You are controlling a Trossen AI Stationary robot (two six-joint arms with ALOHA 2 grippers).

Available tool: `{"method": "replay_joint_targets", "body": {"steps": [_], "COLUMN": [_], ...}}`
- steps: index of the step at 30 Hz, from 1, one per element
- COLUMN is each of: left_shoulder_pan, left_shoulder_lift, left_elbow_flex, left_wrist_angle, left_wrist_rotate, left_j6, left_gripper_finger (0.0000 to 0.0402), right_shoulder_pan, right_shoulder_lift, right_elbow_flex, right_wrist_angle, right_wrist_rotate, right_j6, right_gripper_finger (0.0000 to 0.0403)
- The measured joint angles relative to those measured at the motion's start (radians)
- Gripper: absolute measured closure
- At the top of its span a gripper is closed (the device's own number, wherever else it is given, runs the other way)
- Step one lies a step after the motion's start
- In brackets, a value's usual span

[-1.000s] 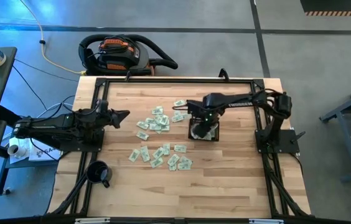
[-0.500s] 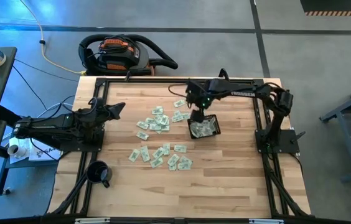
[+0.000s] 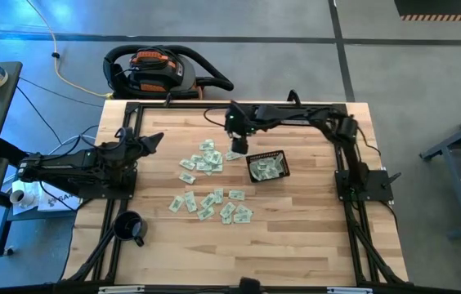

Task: Pick and place Stevia / Truvia into bins
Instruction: Put the green stevia packet into the black bin

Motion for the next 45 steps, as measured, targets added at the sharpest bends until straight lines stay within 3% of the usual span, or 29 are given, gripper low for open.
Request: {"method": "replay_joint_targets", "body": {"steps": [5, 11, 14, 30, 34, 42, 45], "left_shoulder_pan": [0.0, 0.0, 0.0, 0.0, 0.0, 0.0, 0.0], "left_shoulder_lift": [0.0, 0.0, 0.0, 0.0, 0.0, 0.0, 0.0], "left_elbow_flex": [0.0, 0.0, 0.0, 0.0, 0.0, 0.0, 0.0], "left_wrist_angle": [0.022, 0.022, 0.022, 0.014, 0.014, 0.013, 0.014], "left_wrist_rotate": [0.012, 0.033, 0.047, 0.047, 0.047, 0.049, 0.05], "left_j6": [0.0, 0.001, 0.002, 0.059, 0.061, 0.069, 0.084], "left_gripper_finger": [0.0291, 0.0291, 0.0291, 0.0291, 0.0291, 0.0291, 0.0291], "right_shoulder_pan": [-0.027, -0.046, -0.051, -0.072, -0.084, -0.108, -0.106], "right_shoulder_lift": [0.122, 0.266, 0.305, 0.372, 0.379, 0.382, 0.384], "right_elbow_flex": [0.18, 0.418, 0.516, 0.527, 0.526, 0.532, 0.547], "right_wrist_angle": [-0.159, -0.334, -0.42, -0.488, -0.512, -0.554, -0.613], "right_wrist_rotate": [-0.08, -0.037, -0.07, -0.053, -0.062, -0.08, -0.035], "right_j6": [0.05, 0.006, -0.025, -0.063, -0.058, -0.018, -0.014], "right_gripper_finger": [0.0134, 0.0136, 0.0137, 0.0153, 0.0184, 0.0318, 0.0339]}}
